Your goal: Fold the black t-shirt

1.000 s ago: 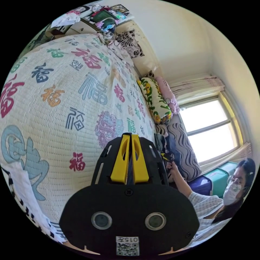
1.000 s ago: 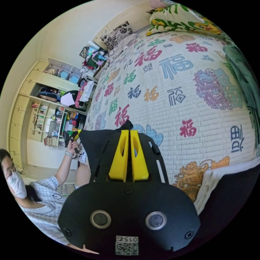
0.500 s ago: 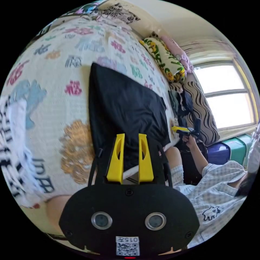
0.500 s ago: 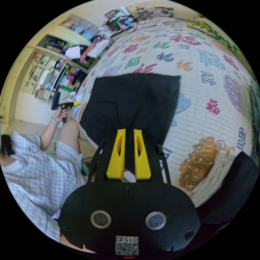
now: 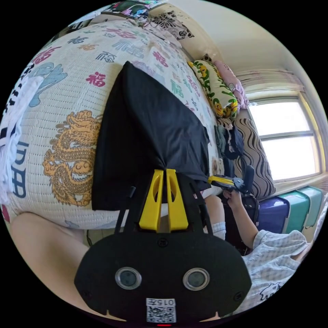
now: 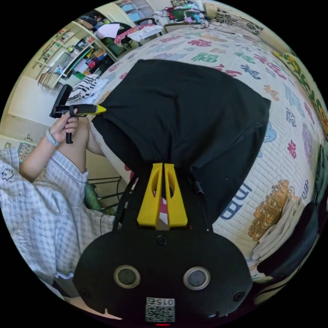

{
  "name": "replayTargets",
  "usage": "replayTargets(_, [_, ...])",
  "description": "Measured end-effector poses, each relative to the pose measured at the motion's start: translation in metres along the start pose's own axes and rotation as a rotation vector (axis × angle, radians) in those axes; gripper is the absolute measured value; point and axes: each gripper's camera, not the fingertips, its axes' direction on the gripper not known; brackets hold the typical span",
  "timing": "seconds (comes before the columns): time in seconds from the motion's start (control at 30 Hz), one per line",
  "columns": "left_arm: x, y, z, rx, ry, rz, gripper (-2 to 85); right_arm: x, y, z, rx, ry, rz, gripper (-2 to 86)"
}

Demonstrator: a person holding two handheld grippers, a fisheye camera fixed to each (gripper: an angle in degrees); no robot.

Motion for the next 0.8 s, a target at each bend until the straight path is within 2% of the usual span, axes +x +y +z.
replayTargets(0.1, [0.018, 0.019, -0.005, -0.001, -0.016, 0.024, -0.4, -0.015, 0.011, -0.01, 0.026, 0.024, -0.018, -0.8])
replayTargets(0.3, [0.027, 0.043, 0.019, -0.068, -0.119, 0.004, 0.0, -0.041, 0.014, 0.015, -0.053, 0.102, -0.048, -0.4])
replayTargets(0.47, [0.035, 0.046, 0.012, -0.133, -0.085, -0.02, 4.7, -0.036, 0.006, 0.024, -0.036, 0.038, 0.047, 3.4])
replayTargets(0.67, [0.086, 0.008, -0.053, 0.054, -0.257, 0.146, 6.1, -0.006, -0.002, -0.026, 0.181, 0.06, 0.194, 3.7])
replayTargets(0.8, [0.117, -0.054, -0.039, 0.087, -0.348, 0.251, 5.9, 0.015, -0.053, -0.044, 0.291, 0.111, 0.247, 0.6])
